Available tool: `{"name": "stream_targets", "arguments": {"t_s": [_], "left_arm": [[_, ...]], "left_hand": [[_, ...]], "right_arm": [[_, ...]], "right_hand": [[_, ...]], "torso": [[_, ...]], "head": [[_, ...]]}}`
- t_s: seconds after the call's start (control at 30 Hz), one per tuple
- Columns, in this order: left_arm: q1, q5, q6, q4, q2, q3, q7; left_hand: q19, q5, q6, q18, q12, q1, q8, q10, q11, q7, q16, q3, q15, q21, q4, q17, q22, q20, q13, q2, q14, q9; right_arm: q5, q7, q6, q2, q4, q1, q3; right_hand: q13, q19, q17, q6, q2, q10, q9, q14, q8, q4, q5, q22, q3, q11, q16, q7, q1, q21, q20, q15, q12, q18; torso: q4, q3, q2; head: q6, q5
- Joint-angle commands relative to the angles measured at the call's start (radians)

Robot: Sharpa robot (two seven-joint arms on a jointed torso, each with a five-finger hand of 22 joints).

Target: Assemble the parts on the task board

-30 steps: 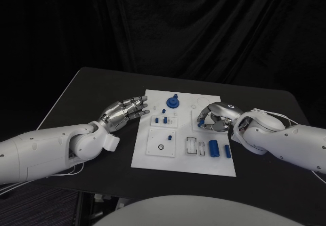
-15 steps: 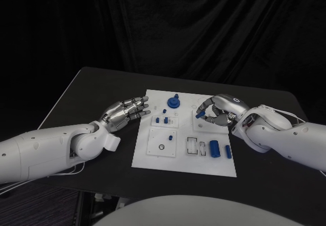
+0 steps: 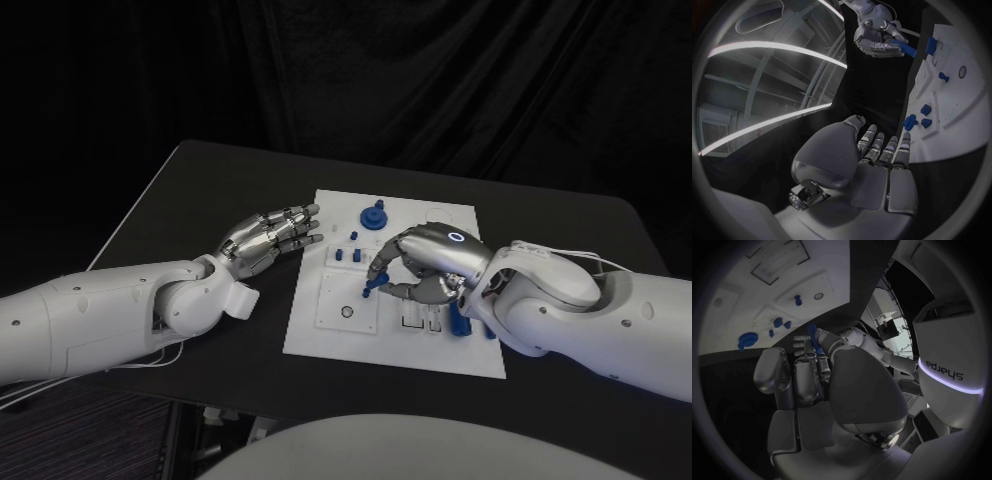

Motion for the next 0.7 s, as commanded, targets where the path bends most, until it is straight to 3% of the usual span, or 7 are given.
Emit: {"name": "stream_targets", "arguments": {"t_s": [0.03,0.13,0.3,0.7], "left_arm": [[-0.001,-0.002,0.003,0.006,0.001,0.001,0.008],[-0.001,-0.002,0.002,0.008,0.001,0.001,0.008],[-0.001,-0.002,0.003,0.01,0.003,0.001,0.007],[-0.001,-0.002,0.007,0.005,0.009,0.001,0.007]], "left_hand": [[0.005,0.006,0.007,-0.016,0.005,0.005,0.004,0.001,0.005,0.0,0.007,0.006,0.0,0.003,0.0,0.001,0.0,0.0,0.001,-0.006,-0.003,0.001],[0.005,0.006,0.007,-0.016,0.005,0.005,0.004,0.001,0.005,0.0,0.007,0.006,0.0,0.003,0.0,0.001,0.0,0.0,0.001,-0.006,-0.003,0.001],[0.006,0.006,0.009,-0.016,0.006,0.005,0.005,0.002,0.005,0.0,0.007,0.008,0.0,0.003,0.0,0.001,0.0,0.0,0.001,-0.007,-0.003,0.001],[0.006,0.006,0.008,-0.016,0.006,0.005,0.005,0.002,0.005,0.0,0.007,0.008,0.0,0.003,0.0,0.001,0.0,0.0,0.002,-0.007,-0.003,0.001]], "right_arm": [[-0.136,-0.075,0.121,0.028,-0.002,-0.002,0.0],[-0.163,-0.08,0.133,0.062,-0.018,-0.003,0.0],[-0.222,-0.091,0.136,0.111,-0.054,-0.011,0.0],[-0.304,-0.141,0.157,0.147,-0.086,-0.043,0.0]], "right_hand": [[-0.001,0.001,-0.005,0.008,0.003,0.025,0.029,0.0,0.003,0.002,-0.009,0.145,-0.004,-0.017,0.001,0.002,-0.013,-0.001,-0.003,-0.006,-0.005,-0.013],[-0.001,0.001,-0.002,0.008,0.003,0.025,0.031,0.001,0.003,0.003,-0.012,0.145,-0.004,-0.018,0.002,0.001,-0.014,-0.001,-0.003,-0.006,-0.007,-0.013],[-0.001,0.003,0.004,0.01,0.003,0.029,0.034,0.003,0.004,0.002,-0.014,0.147,-0.004,-0.019,0.006,0.0,-0.014,0.004,-0.004,-0.007,-0.008,-0.014],[0.002,0.004,0.004,0.028,0.001,0.057,0.054,0.005,0.011,0.005,-0.032,0.147,-0.009,-0.028,0.004,-0.008,-0.022,0.004,-0.009,-0.014,-0.016,-0.014]], "torso": [[0.0002,0.0002,0.001],[-0.0015,0.0008,0.001],[0.0011,-0.0007,0.0],[0.0,0.0001,0.0]], "head": [[0.0,0.0],[0.0,0.003],[0.0,0.005],[0.0,0.009]]}}
